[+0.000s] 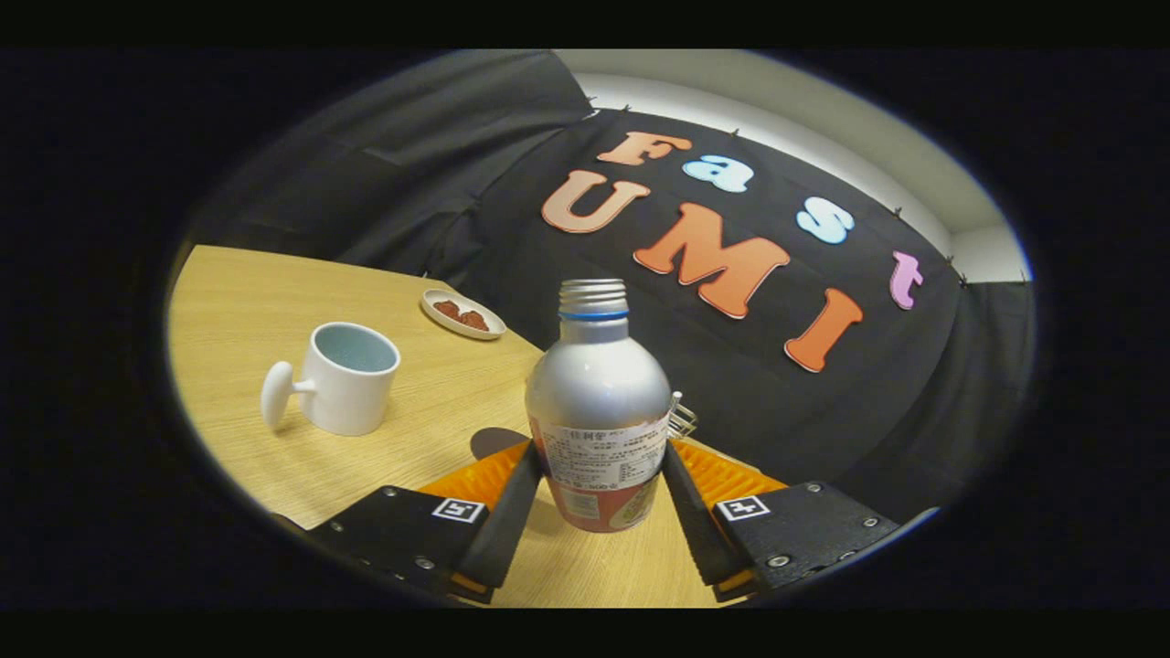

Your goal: Take the bottle from table, then pour the juice into the cup, finally place the bottle on the coaster

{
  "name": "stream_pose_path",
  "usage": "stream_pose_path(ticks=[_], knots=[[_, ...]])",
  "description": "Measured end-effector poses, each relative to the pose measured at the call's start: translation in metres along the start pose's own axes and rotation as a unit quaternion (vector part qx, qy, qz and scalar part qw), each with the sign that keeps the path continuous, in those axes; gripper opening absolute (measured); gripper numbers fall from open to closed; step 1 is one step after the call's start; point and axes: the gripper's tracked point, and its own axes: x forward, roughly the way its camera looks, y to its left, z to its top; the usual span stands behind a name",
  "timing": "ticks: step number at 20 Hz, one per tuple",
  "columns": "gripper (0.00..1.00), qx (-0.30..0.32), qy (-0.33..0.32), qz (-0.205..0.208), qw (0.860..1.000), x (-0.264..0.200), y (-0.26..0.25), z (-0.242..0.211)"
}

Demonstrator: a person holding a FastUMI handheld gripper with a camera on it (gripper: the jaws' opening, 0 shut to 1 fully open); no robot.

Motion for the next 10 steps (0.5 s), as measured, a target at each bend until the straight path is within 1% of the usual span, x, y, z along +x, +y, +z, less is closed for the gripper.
stream_pose_path(ticks=[6,10], knots=[[0.77,-0.085,0.000,-0.022,0.996,0.012,0.009,0.008],[0.77,-0.141,0.000,-0.022,0.990,0.013,0.014,0.012]])
